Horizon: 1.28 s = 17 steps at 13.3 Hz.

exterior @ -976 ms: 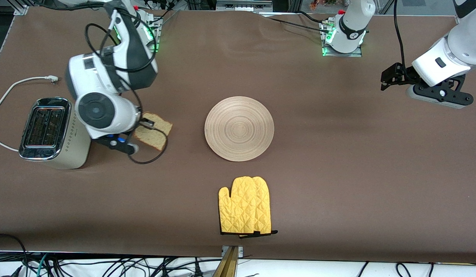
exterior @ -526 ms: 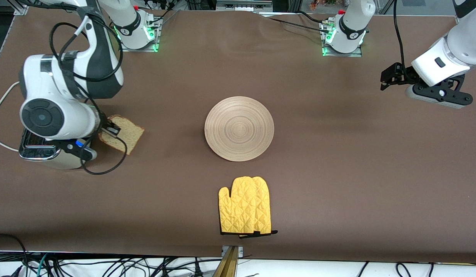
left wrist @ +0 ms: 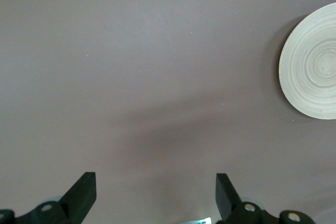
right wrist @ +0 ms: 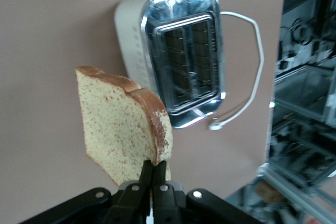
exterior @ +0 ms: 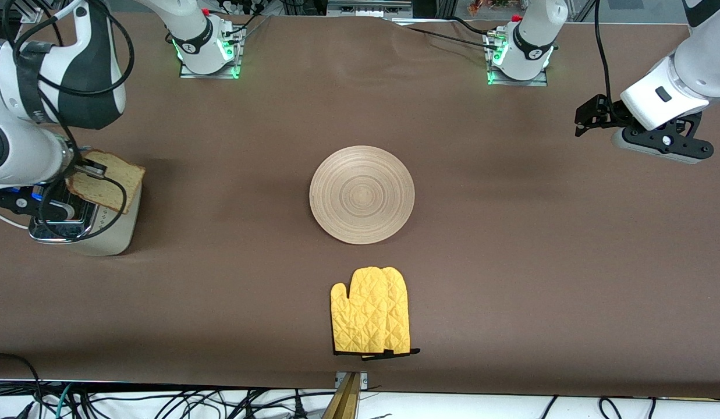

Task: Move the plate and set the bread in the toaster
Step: 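Lower the bread slice into the toaster slot with the right gripper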

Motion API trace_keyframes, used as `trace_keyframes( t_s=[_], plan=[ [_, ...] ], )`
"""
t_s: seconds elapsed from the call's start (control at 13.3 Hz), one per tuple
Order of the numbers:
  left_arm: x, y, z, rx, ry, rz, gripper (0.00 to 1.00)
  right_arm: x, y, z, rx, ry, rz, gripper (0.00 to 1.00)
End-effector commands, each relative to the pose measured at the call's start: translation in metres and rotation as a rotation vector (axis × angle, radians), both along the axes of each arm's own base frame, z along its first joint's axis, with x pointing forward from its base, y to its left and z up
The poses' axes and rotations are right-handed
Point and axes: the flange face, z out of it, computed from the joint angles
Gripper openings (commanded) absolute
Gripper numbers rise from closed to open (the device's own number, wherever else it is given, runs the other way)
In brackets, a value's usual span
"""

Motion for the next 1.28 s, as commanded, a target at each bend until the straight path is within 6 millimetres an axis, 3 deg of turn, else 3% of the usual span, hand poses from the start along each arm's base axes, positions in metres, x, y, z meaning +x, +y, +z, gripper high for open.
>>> trace_keyframes(
  t_s=[0.0,0.23,0.53,0.68,1.2],
  plan=[
    [-0.003,-0.002,0.008,0.037,-0.005,-0.005,1.0,-0.008,-0.023,-0.013,-0.024,0.119,0.122,0.0],
    [-0.003,-0.003,0.008,0.037,-0.005,-0.007,1.0,-0.009,-0.045,-0.022,-0.054,0.246,0.268,0.0],
    [-0.003,-0.002,0.009,0.036,-0.007,-0.005,1.0,-0.001,-0.072,-0.027,-0.093,0.226,0.273,0.0],
    [-0.003,-0.002,0.008,0.037,-0.005,-0.005,1.0,0.006,-0.075,-0.044,-0.125,0.218,0.295,0.0],
    [-0.003,-0.003,0.009,0.036,-0.007,-0.007,1.0,0.008,-0.103,-0.059,-0.166,0.229,0.29,0.0]
  ],
)
